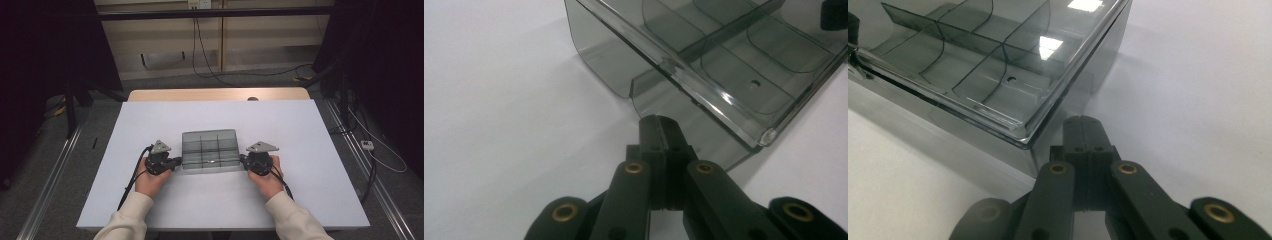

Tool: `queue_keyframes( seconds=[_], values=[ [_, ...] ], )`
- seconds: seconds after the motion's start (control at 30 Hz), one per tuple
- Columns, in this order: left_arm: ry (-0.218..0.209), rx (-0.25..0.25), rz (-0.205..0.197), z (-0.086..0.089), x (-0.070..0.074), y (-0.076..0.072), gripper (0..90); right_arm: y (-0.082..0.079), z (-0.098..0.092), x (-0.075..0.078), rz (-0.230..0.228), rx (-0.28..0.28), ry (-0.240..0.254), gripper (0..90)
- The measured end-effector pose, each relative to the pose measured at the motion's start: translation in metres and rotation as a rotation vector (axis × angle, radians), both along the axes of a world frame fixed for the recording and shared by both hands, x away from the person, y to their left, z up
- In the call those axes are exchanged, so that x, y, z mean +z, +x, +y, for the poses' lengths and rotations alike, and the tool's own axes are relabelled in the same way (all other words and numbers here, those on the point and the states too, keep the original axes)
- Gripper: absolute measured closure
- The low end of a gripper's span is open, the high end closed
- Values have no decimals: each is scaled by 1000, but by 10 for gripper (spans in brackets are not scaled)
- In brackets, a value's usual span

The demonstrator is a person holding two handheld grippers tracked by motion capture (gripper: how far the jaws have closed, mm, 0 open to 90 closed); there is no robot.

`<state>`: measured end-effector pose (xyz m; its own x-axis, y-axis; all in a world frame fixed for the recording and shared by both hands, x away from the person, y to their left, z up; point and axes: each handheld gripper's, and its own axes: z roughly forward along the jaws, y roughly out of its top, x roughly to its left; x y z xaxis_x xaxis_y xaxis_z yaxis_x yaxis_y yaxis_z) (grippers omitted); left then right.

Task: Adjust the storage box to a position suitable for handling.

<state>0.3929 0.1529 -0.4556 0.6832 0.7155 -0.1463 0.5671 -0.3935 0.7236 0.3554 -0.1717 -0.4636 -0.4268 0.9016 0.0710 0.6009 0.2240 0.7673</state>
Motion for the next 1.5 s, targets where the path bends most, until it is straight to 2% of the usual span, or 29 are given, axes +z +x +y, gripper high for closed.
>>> queue_keyframes(
  seconds=[0.07, 0.13, 0.3, 0.67, 0.77, 1.0, 1.5],
  values=[
    [13, -13, -2, -2, 1, -3, 900, -3, -2, 0, -1, -1, -3, 900],
    [4, -13, -2, -3, 1, -4, 900, -4, -3, 0, -1, -1, -3, 900],
    [15, -41, -7, -6, 1, -10, 900, -13, -9, 1, -1, 1, -2, 900],
    [24, -52, -6, -8, 3, -19, 900, -25, -12, 2, -1, 15, -2, 900],
    [39, -57, -20, -10, 3, -23, 900, -29, -13, 2, -3, 16, -5, 900],
    [27, -71, -7, -11, 4, -28, 900, -39, -15, 3, 3, 21, -2, 900],
    [47, -91, -19, -14, 5, -37, 900, -56, -20, 4, 2, 33, 2, 900]
  ],
)
